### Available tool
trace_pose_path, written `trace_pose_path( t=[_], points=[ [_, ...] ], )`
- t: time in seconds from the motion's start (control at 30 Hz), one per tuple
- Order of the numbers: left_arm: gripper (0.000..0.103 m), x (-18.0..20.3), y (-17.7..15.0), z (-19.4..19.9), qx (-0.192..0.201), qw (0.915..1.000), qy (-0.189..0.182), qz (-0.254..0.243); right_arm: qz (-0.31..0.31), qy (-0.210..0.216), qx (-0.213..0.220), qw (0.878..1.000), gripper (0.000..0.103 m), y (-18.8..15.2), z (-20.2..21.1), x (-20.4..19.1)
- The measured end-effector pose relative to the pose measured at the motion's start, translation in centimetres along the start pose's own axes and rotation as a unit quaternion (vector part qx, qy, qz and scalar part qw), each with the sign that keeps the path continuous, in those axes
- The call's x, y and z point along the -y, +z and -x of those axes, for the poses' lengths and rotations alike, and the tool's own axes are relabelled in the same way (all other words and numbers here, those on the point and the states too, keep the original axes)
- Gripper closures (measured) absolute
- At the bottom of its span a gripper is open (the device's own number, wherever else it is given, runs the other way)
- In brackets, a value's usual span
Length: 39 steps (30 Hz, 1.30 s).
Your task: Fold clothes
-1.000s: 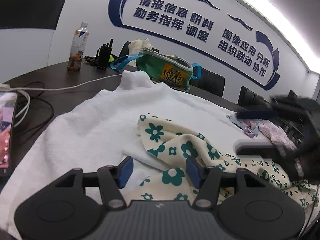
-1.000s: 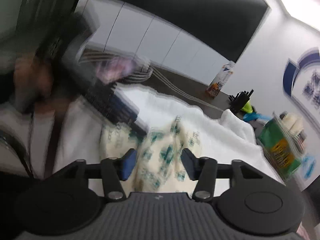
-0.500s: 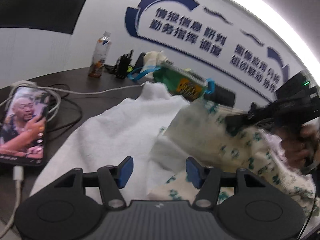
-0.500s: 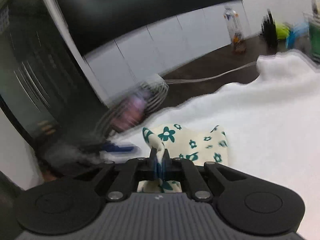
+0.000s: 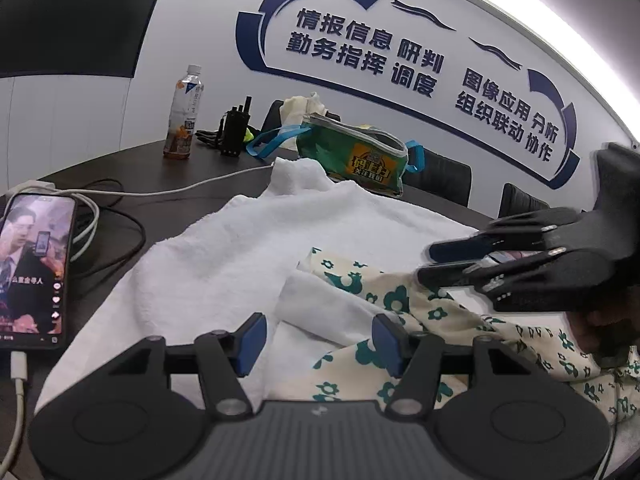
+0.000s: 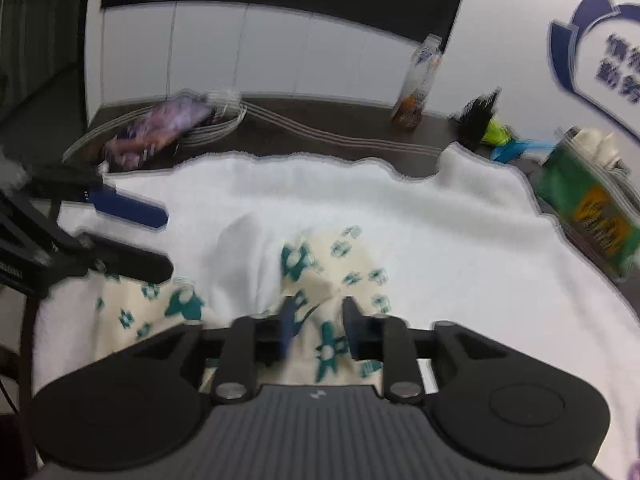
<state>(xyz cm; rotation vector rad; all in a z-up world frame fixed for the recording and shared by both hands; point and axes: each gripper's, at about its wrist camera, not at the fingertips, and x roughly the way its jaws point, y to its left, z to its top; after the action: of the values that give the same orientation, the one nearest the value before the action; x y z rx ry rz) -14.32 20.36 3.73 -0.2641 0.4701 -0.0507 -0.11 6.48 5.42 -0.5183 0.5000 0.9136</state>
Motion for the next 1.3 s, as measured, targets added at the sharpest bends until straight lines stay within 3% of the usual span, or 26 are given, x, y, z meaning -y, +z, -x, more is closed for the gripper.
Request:
trace_pose_path(
  t=[0.1,0.17,0.2,0.3,0.47,0.6,0.73,0.8,0.87,1.03,1.23,1.3],
  points=[
    [0.046,0.6,0.5,-0.2,-0.001,0.9999,-0.003,-0.010,-0.020,-0.010,0.026,0.999,0.074,-0.4,3.4,1.0],
    [0.046,1.6,1.3,-0.8,-0.008,0.9995,-0.022,-0.019,-0.043,-0.006,0.023,0.999,0.092,-1.0,5.0,1.3],
    [0.045,2.3,1.9,-1.5,-0.016,0.9988,-0.041,-0.022,-0.051,-0.003,0.014,0.999,0.092,-1.7,5.7,1.3],
    [0.042,4.2,3.2,-3.7,-0.043,0.9955,-0.076,-0.035,-0.070,-0.004,-0.004,0.998,0.093,-3.7,6.7,0.6],
    [0.042,6.6,4.1,-4.7,-0.025,0.9968,-0.063,-0.042,-0.088,-0.002,-0.010,0.996,0.093,-6.0,4.5,-1.5],
    [0.042,7.4,2.8,-5.0,-0.040,0.9956,-0.075,-0.039,-0.106,-0.019,0.009,0.994,0.092,-6.9,2.9,-1.7],
    [0.045,7.9,1.5,-6.4,-0.061,0.9918,-0.089,-0.068,-0.146,-0.026,0.023,0.989,0.089,-8.0,6.1,-0.2],
    [0.056,8.1,0.8,-7.3,-0.076,0.9901,-0.076,-0.090,-0.171,-0.067,0.020,0.983,0.089,-9.3,8.5,0.4],
    [0.060,8.3,0.0,-8.2,-0.091,0.9876,-0.064,-0.111,-0.199,-0.103,0.014,0.974,0.089,-10.8,10.6,1.0],
    [0.058,7.7,-0.2,-8.8,-0.097,0.9869,-0.067,-0.110,-0.271,-0.140,-0.018,0.952,0.089,-15.1,11.3,1.6],
    [0.058,7.7,0.6,-8.0,-0.095,0.9900,-0.060,-0.086,-0.278,-0.157,-0.004,0.948,0.087,-16.2,12.9,1.2],
    [0.054,7.8,1.3,-6.8,-0.079,0.9919,-0.067,-0.074,-0.269,-0.173,0.007,0.948,0.080,-16.2,14.4,0.8]
  ],
)
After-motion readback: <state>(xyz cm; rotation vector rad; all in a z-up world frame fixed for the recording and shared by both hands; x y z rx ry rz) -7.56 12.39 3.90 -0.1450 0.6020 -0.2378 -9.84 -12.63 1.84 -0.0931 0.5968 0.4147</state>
